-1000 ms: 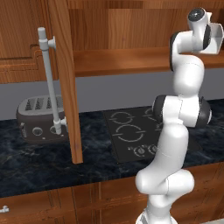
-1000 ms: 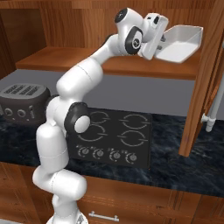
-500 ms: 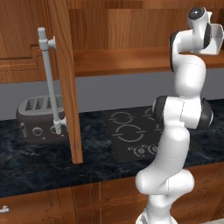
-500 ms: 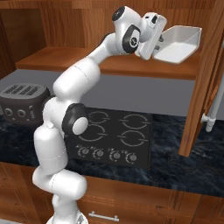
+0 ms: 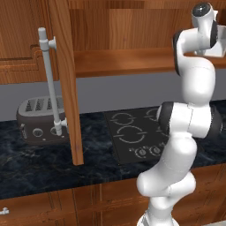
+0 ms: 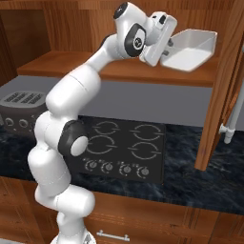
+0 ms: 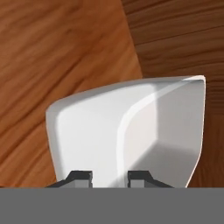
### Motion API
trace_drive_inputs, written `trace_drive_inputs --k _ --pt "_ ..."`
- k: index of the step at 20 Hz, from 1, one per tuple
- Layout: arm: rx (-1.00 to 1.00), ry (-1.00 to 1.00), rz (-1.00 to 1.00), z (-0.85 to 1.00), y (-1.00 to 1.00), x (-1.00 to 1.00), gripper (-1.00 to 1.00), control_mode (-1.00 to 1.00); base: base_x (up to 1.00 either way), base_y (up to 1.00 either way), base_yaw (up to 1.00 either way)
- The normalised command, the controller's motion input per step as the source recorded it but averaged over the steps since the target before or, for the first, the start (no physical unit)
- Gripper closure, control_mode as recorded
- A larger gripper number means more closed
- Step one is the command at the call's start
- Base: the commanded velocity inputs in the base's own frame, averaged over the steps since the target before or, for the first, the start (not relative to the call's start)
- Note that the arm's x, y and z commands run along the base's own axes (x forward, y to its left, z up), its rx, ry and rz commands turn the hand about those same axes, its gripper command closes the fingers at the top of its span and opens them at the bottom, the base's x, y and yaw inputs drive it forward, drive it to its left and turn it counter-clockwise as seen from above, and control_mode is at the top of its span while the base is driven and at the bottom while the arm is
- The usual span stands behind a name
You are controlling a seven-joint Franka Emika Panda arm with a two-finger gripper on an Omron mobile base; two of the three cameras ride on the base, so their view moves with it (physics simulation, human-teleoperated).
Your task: Retrieve the tupperware from the cabinet, then place the raw meat into the tupperware to avoid contamination.
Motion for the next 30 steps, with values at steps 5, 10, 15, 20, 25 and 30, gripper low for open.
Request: trace_drive_inputs --k 5,10,15,20,25,30 --pt "0.00 0.00 -0.01 0.00 0.27 -0.41 1.00 -1.00 0.00 0.00 0.00" --pt "0.00 0.00 -0.01 0.05 0.22 -0.56 1.00 -1.00 0.00 0.00 0.00" --pt "0.00 0.00 0.00 0.12 0.20 -0.64 1.00 -1.00 0.00 0.00 0.00" --pt "0.00 0.00 0.00 0.10 0.22 -0.69 1.00 -1.00 0.00 0.00 0.00" --pt "0.00 -0.01 0.00 0.17 0.27 -0.76 1.00 -1.00 0.00 0.00 0.00" --pt "0.00 0.00 0.00 0.05 0.30 -0.76 1.00 -1.00 0.00 0.00 0.00"
